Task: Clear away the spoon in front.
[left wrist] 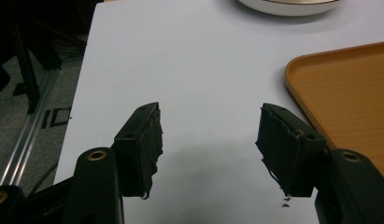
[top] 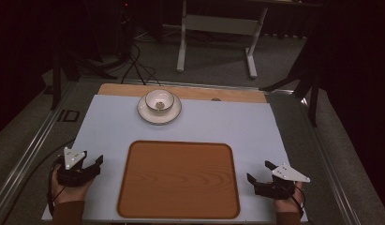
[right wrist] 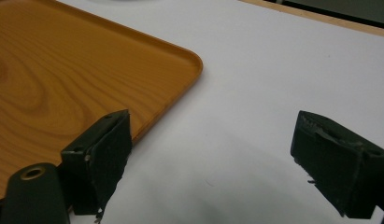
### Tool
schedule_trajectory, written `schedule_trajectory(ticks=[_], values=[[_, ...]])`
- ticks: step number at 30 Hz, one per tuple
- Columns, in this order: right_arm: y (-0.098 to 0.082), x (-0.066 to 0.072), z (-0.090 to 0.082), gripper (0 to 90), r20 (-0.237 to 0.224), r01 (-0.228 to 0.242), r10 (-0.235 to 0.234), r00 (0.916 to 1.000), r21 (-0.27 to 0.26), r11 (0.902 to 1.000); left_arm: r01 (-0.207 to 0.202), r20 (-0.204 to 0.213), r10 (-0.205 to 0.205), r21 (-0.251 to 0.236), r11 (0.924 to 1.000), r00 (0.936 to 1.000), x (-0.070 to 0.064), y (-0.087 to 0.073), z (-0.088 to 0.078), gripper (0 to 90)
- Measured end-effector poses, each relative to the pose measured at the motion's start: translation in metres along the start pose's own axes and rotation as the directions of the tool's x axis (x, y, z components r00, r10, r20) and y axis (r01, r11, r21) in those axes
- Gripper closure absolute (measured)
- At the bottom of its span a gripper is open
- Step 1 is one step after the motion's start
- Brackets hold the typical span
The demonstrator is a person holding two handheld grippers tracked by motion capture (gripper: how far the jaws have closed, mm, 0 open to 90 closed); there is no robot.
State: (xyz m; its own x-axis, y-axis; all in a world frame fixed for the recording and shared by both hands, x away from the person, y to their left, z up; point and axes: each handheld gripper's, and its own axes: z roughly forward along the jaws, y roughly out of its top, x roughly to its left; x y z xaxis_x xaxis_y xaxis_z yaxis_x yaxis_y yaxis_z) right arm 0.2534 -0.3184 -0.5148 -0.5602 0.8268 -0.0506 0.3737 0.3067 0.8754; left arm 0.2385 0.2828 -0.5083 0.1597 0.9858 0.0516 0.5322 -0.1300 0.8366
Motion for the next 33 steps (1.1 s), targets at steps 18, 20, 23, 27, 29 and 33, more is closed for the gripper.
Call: schedule_trajectory(ticks=[18, 20, 23, 27, 29, 33], values=[[0.0, 0.002, 0.003, 12.5, 0.005, 0.019, -0.019, 0.9998, -0.001, 0.9998, 0.003, 0.036, -0.002, -0.022, 0.9998, 0.9994, -0.004, 0.016, 0.003, 39.3], [0.0, 0.002, 0.003, 12.5, 0.008, 0.015, -0.015, 0.9999, -0.003, 0.9999, -0.01, 0.045, 0.012, -0.025, 0.9996, 0.9989, -0.008, 0.02, 0.003, 39.3], [0.0, 0.002, 0.003, 12.5, 0.01, 0.013, -0.013, 0.9999, -0.005, 0.9999, -0.024, 0.06, 0.026, -0.037, 0.999, 0.9978, -0.013, 0.027, 0.003, 39.4], [0.0, 0.002, 0.003, 12.5, 0.01, 0.011, -0.011, 0.9999, -0.004, 0.9999, -0.047, 0.074, 0.051, -0.045, 0.9978, 0.996, -0.017, 0.039, 0.006, 39.3], [0.0, 0.002, 0.003, 12.5, 0.01, 0.012, -0.012, 0.9999, -0.004, 0.9999, -0.059, 0.078, 0.062, -0.048, 0.9971, 0.995, -0.019, 0.044, 0.008, 39.3], [0.0, 0.001, 0.003, 12.5, 0.012, 0.011, -0.011, 0.9999, -0.006, 0.9999, -0.081, 0.083, 0.086, -0.055, 0.9952, 0.9928, -0.023, 0.055, 0.011, 39.4]])
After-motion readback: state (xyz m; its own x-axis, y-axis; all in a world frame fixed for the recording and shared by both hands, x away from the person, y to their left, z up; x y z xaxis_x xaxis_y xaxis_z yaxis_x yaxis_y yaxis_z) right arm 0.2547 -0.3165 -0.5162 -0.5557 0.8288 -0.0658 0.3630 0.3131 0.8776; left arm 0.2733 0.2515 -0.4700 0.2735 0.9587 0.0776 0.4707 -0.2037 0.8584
